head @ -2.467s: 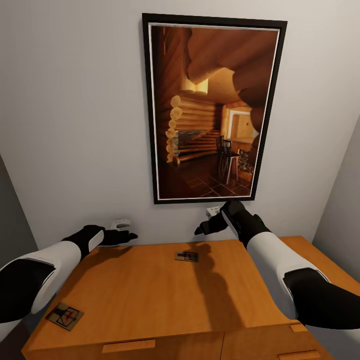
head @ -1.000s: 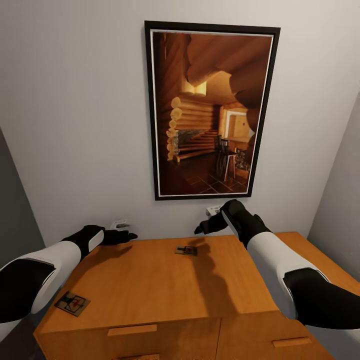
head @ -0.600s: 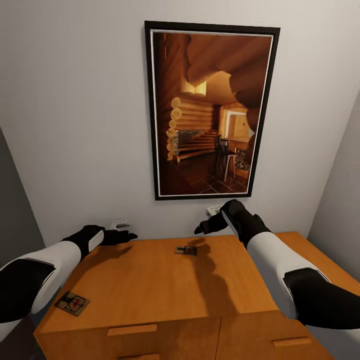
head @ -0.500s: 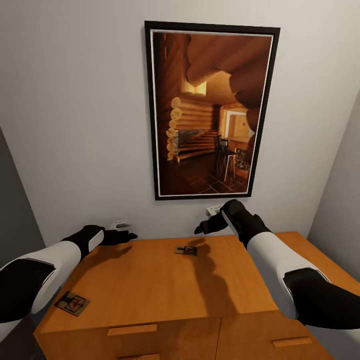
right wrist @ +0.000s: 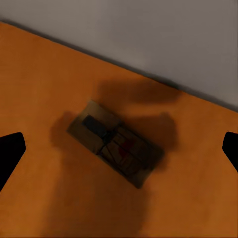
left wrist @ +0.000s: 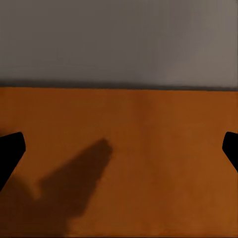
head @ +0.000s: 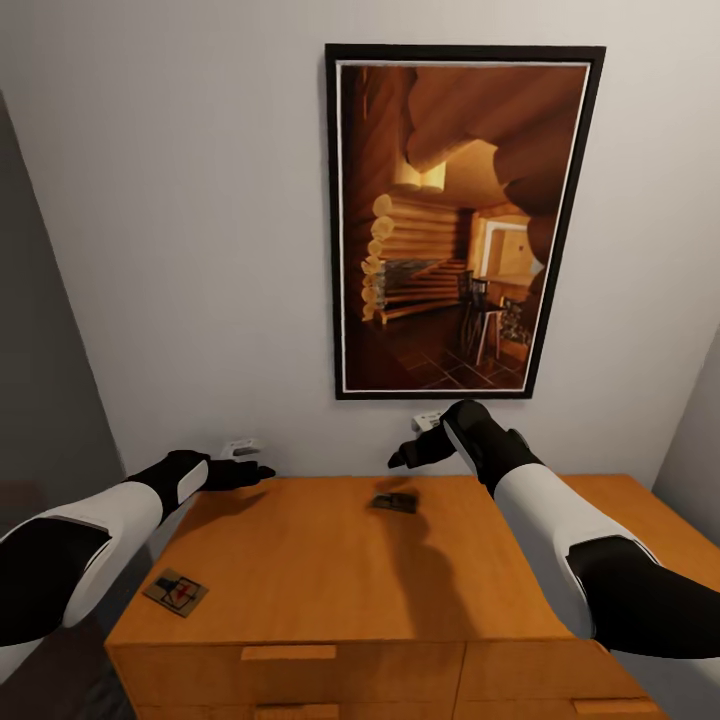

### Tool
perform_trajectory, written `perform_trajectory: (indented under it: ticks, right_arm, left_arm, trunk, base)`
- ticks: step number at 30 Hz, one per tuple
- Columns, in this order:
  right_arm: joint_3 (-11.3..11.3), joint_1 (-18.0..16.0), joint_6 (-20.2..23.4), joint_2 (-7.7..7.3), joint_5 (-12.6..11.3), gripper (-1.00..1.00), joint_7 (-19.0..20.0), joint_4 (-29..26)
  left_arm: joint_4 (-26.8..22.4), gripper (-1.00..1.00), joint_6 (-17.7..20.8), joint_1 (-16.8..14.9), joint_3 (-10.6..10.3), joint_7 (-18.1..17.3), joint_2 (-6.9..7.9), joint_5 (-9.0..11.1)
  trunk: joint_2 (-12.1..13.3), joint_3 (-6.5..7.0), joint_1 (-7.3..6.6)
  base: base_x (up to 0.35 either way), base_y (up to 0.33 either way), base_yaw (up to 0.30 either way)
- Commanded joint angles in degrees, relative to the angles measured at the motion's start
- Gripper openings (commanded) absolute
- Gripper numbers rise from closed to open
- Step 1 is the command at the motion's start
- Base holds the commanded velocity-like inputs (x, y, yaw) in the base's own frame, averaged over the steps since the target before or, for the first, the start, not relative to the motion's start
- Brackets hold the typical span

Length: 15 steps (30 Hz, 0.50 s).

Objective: Take the four mousetraps from the cabinet in the bathroom and place them on the bathroom floor. Make sure all four end up on the same floor surface, and ensure that at least two of them are either under or directly next to the same bathroom sink.

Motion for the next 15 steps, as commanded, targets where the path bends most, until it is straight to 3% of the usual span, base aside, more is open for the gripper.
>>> perform_trajectory:
  ticks: [1,15]
  right_arm:
    - [0.08,-0.04,0.13,-0.01,0.59,1.00,0.47,-0.07]
    - [0.11,-0.04,0.03,-0.01,0.58,1.00,0.32,-0.03]
  left_arm:
    - [-0.08,1.00,0.35,-0.03,-0.49,-0.09,0.03,0.57]
    - [-0.08,1.00,0.31,-0.03,-0.45,0.25,0.06,0.57]
  trunk:
    - [-0.05,-0.08,0.01]
    - [-0.05,-0.08,0.01]
  base:
    - [0.000,0.000,0.101]
    - [0.000,0.000,0.028]
